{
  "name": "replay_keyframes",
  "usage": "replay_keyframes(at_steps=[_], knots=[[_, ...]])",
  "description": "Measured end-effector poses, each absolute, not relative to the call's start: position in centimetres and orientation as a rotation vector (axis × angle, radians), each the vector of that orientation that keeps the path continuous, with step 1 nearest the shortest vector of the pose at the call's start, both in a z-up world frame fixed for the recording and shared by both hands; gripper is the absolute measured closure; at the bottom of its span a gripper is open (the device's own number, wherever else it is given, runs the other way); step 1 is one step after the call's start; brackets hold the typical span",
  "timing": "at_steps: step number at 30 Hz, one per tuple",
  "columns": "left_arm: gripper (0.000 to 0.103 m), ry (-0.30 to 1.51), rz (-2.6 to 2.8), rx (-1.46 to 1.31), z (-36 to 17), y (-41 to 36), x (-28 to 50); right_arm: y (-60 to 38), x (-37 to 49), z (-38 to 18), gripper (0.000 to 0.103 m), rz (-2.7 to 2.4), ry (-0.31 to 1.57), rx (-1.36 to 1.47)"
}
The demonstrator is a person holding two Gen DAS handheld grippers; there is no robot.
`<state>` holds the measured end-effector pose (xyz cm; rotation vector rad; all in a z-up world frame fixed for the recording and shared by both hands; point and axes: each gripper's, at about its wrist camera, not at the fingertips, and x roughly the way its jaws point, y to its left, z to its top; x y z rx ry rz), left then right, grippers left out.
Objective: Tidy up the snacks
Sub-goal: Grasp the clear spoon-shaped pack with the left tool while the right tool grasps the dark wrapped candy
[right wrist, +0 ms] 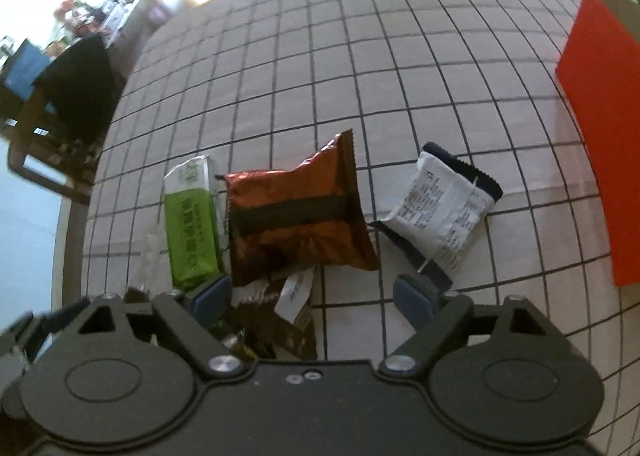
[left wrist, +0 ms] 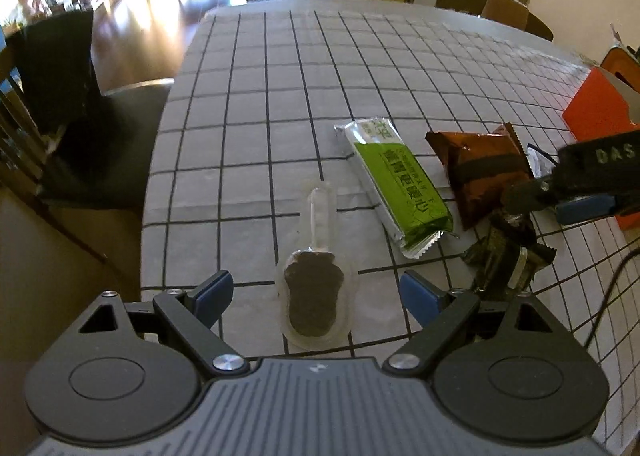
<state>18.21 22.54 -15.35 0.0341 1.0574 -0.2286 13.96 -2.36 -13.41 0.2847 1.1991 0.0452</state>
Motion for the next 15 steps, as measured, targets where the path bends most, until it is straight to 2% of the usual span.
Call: replay_keyframes(at_steps=[7, 10, 12, 15], knots=[[0.014, 1.095, -0.234, 0.049, -16.3, 22.3, 19.3, -1.7, 14.6, -14.5, 0.026, 0.009, 1.237, 0.286], [0.022, 1.109, -0.225, 0.061, -16.6, 22.2, 19.6, -1.3, 14.5, -14.6, 0.029, 0.018, 1.242, 0.277], [0.031, 1.107, -0.21, 0.093, -16.8, 22.0, 19.6, -1.0, 14.4, -14.7, 0.03, 0.022, 1.242, 0.261], [0.036, 1.097, -0.208, 0.125, -16.8, 21.7, 19.4, -0.6, 14.1, -14.7, 0.032, 0.029, 1.237, 0.231]])
